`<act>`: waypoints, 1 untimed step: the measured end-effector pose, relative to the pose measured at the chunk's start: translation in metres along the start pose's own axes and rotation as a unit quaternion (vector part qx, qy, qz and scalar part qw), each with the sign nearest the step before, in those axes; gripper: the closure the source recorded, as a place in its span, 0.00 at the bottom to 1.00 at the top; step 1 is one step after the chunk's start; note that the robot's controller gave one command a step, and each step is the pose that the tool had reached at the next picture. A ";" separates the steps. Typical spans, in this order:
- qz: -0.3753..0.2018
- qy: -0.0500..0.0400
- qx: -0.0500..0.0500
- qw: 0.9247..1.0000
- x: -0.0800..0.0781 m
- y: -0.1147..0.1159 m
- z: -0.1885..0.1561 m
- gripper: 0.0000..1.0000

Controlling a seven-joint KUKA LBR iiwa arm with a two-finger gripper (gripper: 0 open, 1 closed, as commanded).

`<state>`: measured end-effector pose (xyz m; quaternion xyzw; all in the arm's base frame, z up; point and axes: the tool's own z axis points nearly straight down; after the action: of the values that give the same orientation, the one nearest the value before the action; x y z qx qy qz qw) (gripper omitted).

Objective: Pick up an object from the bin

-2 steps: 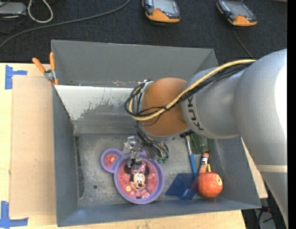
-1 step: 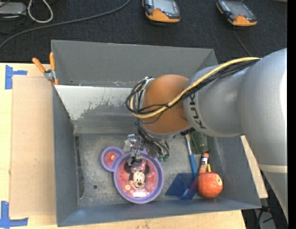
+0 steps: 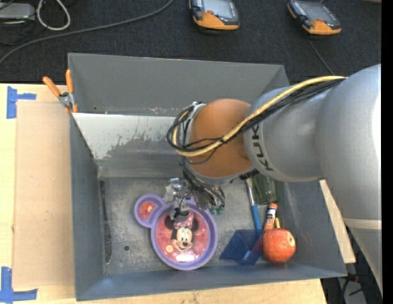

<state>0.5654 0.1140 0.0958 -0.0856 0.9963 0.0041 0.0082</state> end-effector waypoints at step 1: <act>0.001 0.000 0.000 1.000 0.000 0.000 -0.009 1.00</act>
Offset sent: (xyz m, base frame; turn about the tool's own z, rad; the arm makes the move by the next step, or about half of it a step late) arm -0.0003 -0.0001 0.0276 0.0013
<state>0.5653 0.1140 0.1049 -0.0846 0.9964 0.0043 0.0083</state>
